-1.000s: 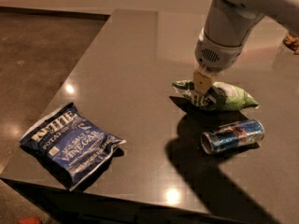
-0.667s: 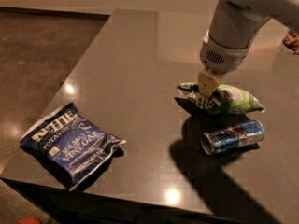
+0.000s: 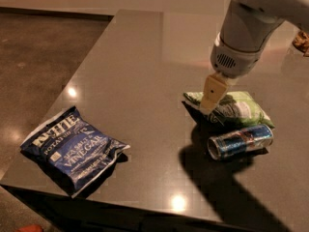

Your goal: Move green jalapeno chip bag near redbull can

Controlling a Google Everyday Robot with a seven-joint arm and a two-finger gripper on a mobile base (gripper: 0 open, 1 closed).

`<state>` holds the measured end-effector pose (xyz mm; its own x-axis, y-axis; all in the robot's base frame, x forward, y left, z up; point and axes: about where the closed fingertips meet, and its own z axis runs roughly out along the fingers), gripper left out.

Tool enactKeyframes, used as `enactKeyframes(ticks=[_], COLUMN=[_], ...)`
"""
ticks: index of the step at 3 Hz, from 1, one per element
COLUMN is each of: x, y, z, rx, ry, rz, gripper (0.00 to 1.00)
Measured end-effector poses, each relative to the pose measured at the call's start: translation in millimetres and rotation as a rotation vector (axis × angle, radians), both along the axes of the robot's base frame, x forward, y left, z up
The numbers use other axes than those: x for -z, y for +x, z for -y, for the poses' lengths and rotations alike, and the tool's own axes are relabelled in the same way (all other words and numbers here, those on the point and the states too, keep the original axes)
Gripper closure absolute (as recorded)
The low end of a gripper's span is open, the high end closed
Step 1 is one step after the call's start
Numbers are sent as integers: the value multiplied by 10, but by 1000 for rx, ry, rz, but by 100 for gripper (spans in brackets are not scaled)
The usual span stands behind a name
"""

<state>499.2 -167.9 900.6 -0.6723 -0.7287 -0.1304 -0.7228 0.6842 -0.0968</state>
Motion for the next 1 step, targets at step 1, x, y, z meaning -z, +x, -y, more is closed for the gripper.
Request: enactKeyframes(ticks=[1], x=[0], y=[6], z=[-4], rx=[0], ry=[1], rz=[4], gripper=[0])
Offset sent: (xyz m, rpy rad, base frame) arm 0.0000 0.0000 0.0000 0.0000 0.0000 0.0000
